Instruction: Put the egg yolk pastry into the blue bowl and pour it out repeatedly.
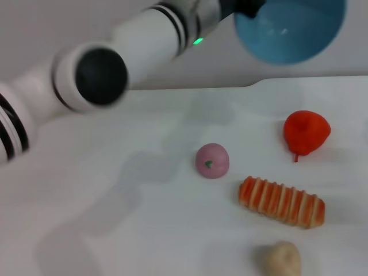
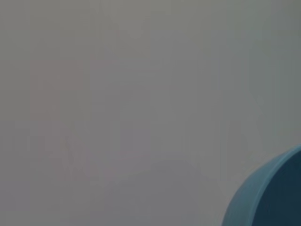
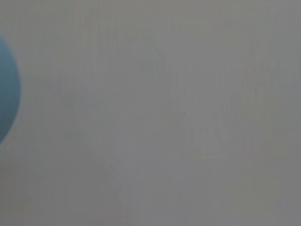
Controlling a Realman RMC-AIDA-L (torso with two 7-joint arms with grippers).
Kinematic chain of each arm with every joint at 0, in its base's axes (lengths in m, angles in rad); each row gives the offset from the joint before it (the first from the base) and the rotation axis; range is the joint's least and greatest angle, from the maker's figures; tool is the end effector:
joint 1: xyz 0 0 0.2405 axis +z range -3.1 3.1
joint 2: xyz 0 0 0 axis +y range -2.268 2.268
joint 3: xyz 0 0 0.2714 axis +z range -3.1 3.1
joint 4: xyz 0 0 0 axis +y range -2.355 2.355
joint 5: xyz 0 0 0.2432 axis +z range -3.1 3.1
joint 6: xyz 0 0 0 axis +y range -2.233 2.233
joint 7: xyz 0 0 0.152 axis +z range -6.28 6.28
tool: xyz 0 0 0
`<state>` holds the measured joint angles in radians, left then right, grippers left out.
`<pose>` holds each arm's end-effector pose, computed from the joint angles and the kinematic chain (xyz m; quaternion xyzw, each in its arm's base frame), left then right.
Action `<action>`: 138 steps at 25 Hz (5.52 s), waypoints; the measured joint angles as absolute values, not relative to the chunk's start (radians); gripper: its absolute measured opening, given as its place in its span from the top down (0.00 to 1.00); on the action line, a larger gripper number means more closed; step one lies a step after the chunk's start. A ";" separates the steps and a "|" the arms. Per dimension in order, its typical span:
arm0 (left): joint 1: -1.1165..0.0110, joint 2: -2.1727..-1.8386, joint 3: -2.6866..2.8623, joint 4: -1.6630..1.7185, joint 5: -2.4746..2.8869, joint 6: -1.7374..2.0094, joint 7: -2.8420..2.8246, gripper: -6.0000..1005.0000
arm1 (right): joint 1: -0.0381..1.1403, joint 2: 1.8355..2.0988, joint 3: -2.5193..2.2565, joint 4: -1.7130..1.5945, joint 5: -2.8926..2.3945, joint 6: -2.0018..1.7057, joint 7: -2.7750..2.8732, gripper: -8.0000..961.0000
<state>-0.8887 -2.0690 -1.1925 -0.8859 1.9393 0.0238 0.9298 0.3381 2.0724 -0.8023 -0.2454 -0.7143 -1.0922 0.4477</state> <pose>-0.0326 0.4945 -0.1050 -0.8745 -0.0473 -0.1970 0.4408 0.4196 0.3460 0.0267 -0.6687 0.2683 0.2777 0.6354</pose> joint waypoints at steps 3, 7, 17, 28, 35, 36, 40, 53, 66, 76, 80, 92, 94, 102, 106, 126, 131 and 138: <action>-0.888 -2.064 -1.344 -0.858 1.948 -0.177 0.930 0.99 | 0.338 2.072 -0.807 -0.248 -0.721 -1.089 0.471 0.40; -0.884 -2.059 -1.505 -0.813 1.990 -0.327 0.923 0.99 | 0.329 2.069 -0.829 -0.292 -0.798 -1.082 0.571 0.40; -0.901 -2.057 -1.756 -0.758 2.548 -0.627 0.575 0.99 | 0.316 2.072 -0.834 -0.705 -1.483 -0.980 1.266 0.40; -0.906 -2.052 -1.772 -0.776 2.648 -0.871 0.473 0.99 | 0.345 2.076 -0.922 -1.105 -1.902 -1.040 1.768 0.40; -0.901 -2.056 -1.772 -0.779 2.685 -0.900 0.422 0.99 | 0.445 2.074 -0.957 -1.262 -2.146 -1.140 2.082 0.40; -0.901 -2.056 -1.772 -0.779 2.685 -0.900 0.422 0.99 | 0.457 2.074 -0.974 -1.274 -2.165 -1.151 2.119 0.40; -0.899 -2.059 -1.768 -0.775 2.681 -0.893 0.422 0.99 | 0.532 2.067 -1.039 -1.273 -2.227 -1.219 2.276 0.40; -0.896 -2.065 -1.763 -0.769 2.676 -0.863 0.419 0.99 | 0.664 2.073 -1.337 -1.127 -2.370 -1.222 2.497 0.40; -0.894 -2.065 -1.759 -0.764 2.677 -0.839 0.419 0.99 | 0.748 2.076 -1.523 -0.966 -2.306 -1.235 2.546 0.40; -0.904 -2.065 -1.758 -0.728 2.677 -0.806 0.419 0.99 | 0.751 2.072 -1.501 -0.948 -2.289 -1.399 2.553 0.40; -0.905 -2.066 -1.756 -0.729 2.677 -0.810 0.419 0.99 | 0.757 2.068 -1.490 -0.947 -2.332 -1.460 2.575 0.40; -0.906 -2.068 -1.733 -0.728 2.672 -0.805 0.407 0.99 | 0.776 2.070 -1.458 -0.893 -2.402 -1.556 2.591 0.40; -0.907 -2.068 -1.732 -0.728 2.672 -0.805 0.407 0.99 | 0.784 2.071 -1.461 -0.862 -2.402 -1.550 2.590 0.40; -0.907 -2.068 -1.727 -0.727 2.672 -0.805 0.406 0.99 | 0.788 2.071 -1.466 -0.804 -2.414 -1.533 2.586 0.40; -0.907 -2.068 -1.711 -0.727 2.672 -0.804 0.401 0.99 | 0.788 2.070 -1.466 -0.779 -2.431 -1.539 2.593 0.40; -0.906 -2.069 -1.689 -0.727 2.659 -0.793 0.393 0.99 | 0.779 2.066 -1.464 -0.753 -2.495 -1.542 2.593 0.63; -0.902 -2.069 -1.680 -0.727 2.648 -0.783 0.393 0.99 | 0.774 2.066 -1.462 -0.763 -2.496 -1.543 2.578 0.75; -0.899 -2.069 -1.680 -0.727 2.648 -0.782 0.393 1.00 | 0.765 2.066 -1.457 -0.842 -2.492 -1.553 2.540 0.82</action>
